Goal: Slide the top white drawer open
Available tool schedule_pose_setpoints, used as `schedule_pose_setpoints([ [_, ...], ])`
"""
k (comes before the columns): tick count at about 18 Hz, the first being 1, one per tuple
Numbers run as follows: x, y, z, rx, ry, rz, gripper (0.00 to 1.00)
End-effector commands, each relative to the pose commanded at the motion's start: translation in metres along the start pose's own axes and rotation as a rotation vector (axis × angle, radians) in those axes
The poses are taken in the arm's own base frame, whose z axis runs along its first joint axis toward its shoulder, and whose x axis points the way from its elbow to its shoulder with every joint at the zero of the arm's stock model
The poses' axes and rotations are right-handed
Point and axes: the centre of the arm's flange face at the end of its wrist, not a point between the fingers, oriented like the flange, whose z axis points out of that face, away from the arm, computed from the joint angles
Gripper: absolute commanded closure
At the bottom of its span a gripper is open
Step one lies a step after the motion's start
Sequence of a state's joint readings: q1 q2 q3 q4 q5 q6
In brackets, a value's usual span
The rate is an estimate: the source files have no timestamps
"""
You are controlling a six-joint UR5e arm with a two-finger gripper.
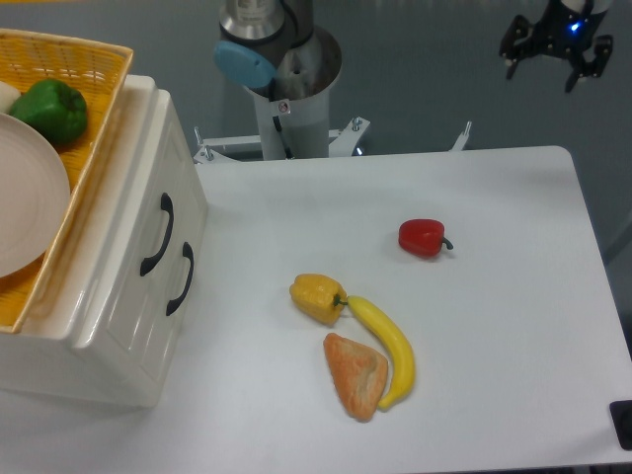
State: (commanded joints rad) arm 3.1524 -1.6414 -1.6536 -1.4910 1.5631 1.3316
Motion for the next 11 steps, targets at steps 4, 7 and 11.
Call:
schedule_pose_setpoints([
  [4,0.012,-0.022,0.001,0.001,0.001,-0.017,0.00],
  [7,0.016,-0.037,0.002,0.002,0.000,-0.045,0.00],
  [11,0.022,-0.044,-0.002,0.003,-0.006,-0.081,0.00],
])
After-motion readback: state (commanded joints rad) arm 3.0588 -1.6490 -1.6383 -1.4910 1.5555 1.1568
